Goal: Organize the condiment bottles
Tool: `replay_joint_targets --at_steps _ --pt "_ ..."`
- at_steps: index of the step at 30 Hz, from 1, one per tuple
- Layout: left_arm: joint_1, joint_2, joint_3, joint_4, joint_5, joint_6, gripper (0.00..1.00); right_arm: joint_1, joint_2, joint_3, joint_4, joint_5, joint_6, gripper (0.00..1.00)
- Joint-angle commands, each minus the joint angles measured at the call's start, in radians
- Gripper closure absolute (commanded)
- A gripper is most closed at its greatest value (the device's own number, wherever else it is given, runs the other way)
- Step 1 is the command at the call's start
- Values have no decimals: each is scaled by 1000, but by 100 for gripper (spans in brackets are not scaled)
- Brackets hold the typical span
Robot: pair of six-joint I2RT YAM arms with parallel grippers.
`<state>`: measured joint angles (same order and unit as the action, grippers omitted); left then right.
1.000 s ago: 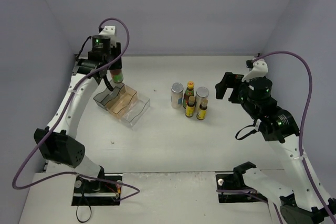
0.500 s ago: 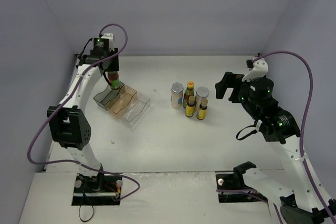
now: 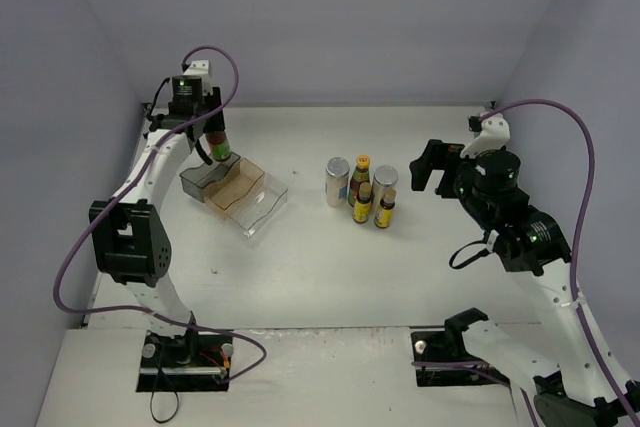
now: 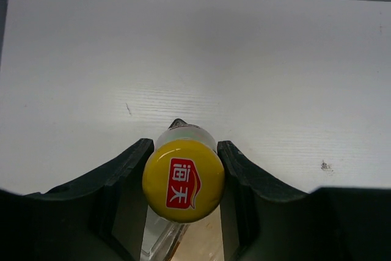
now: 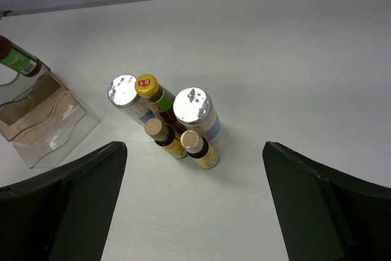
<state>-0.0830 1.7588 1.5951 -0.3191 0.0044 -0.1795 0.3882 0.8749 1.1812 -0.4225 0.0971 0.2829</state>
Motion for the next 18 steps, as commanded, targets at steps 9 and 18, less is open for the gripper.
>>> replay_joint_targets --at_steps 9,18 --pt "11 -99 -24 84 25 -14 100 8 -2 -5 68 15 -10 0" --pt "12 -104 -38 98 19 12 100 8 -2 -15 76 6 -7 0"
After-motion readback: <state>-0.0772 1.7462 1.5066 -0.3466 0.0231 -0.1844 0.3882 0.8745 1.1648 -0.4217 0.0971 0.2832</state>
